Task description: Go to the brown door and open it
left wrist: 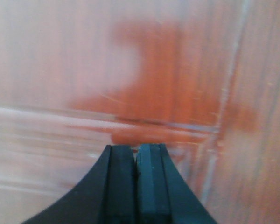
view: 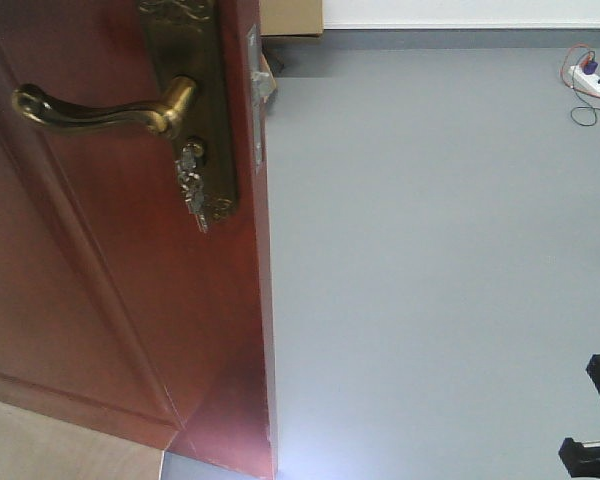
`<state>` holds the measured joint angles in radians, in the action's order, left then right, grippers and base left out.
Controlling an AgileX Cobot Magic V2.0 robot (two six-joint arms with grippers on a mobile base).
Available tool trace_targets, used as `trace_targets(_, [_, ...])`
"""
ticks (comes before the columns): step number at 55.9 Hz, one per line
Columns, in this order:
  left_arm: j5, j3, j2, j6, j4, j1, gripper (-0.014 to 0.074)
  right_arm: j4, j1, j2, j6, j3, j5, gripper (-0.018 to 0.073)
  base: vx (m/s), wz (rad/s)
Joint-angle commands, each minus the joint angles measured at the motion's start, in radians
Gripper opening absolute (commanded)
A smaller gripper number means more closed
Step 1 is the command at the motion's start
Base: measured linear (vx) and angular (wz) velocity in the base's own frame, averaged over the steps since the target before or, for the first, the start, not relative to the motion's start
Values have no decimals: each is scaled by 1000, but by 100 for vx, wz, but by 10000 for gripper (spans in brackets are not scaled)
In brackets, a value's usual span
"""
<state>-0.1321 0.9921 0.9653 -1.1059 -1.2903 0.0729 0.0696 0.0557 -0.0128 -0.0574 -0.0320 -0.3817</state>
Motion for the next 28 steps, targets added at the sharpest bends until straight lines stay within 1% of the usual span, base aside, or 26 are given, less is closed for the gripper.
trace_targets(1, [27, 33, -12, 2, -11, 4, -3, -3, -2, -6, -9, -3, 82, 0, 15, 1])
trace_targets(28, [27, 33, -12, 2, -11, 4, -3, -3, -2, -6, -9, -3, 77, 0, 11, 5])
